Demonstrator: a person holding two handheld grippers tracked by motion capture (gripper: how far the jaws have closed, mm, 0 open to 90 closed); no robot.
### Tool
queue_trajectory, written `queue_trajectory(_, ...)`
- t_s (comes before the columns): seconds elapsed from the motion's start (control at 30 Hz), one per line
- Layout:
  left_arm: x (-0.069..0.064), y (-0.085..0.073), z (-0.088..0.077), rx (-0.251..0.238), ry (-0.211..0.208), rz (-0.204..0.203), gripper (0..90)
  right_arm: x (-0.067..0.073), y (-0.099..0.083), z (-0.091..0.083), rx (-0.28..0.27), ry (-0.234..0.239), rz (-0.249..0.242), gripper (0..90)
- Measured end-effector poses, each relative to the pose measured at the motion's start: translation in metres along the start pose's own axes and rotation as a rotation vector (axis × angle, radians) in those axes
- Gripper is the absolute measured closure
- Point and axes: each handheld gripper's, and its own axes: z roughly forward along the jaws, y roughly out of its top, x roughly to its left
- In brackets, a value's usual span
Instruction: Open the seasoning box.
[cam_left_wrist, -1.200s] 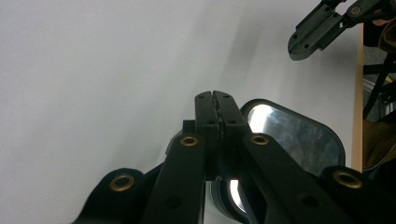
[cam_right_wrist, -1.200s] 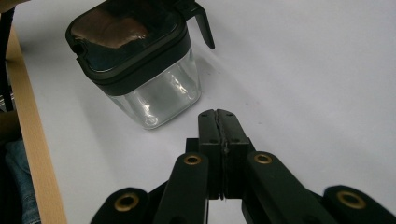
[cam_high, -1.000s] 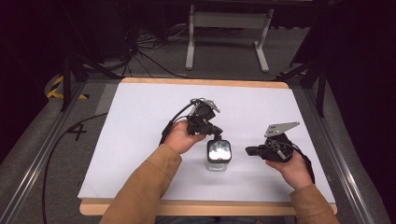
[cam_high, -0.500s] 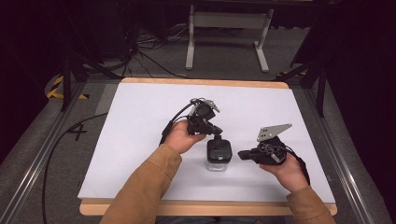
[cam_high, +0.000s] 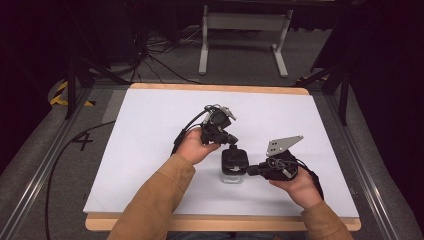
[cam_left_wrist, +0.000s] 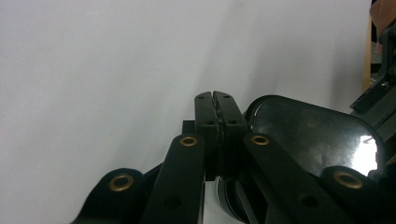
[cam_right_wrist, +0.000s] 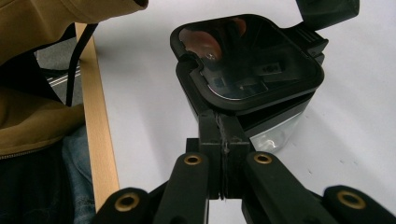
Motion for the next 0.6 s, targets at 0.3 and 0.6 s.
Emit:
queue_trajectory(0.3, -0.010, -0.009, -0.040, -0.078, 0.064, -0.016, 86.3, 0.000, 0.001, 0.000, -0.001, -0.002, 0.000, 89.8)
queue_trajectory(0.6, -0.039, -0.040, -0.072, -0.103, 0.107, -0.042, 86.5, 0.002, 0.004, -0.003, -0.049, -0.022, -0.020, 89.9)
